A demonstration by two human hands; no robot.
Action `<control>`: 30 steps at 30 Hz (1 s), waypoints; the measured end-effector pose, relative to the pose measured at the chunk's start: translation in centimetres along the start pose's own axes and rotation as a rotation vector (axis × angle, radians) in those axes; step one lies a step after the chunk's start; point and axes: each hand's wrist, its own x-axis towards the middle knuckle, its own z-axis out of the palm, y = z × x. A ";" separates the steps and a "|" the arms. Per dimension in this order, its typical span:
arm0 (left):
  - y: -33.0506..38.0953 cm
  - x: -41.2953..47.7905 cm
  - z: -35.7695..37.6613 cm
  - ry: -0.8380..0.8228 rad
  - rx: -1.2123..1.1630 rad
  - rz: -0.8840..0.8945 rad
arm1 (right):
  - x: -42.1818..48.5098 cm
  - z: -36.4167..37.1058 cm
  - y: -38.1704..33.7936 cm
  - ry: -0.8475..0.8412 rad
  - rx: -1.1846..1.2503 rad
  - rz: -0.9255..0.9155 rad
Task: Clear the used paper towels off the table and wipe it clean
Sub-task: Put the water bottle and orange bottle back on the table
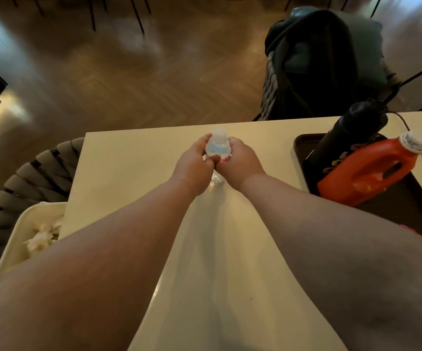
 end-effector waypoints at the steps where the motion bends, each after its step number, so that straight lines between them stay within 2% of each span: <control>1: 0.0 0.2 0.0 -0.002 0.008 0.001 | 0.2 0.0 0.0 0.002 -0.001 0.000; 12: 0.0 -0.9 0.1 0.006 0.041 -0.008 | -1.3 0.2 0.2 0.017 0.022 0.090; 19: -2.9 -7.2 2.8 0.106 -0.095 -0.106 | -9.7 -0.9 4.4 0.112 0.160 0.212; 25: -1.3 -12.6 9.2 -0.233 -0.082 -0.122 | -16.1 -5.9 10.0 0.239 0.221 0.458; 30: 6.1 -11.8 13.8 -0.332 -0.039 -0.025 | -16.9 -14.0 10.4 0.501 0.235 0.509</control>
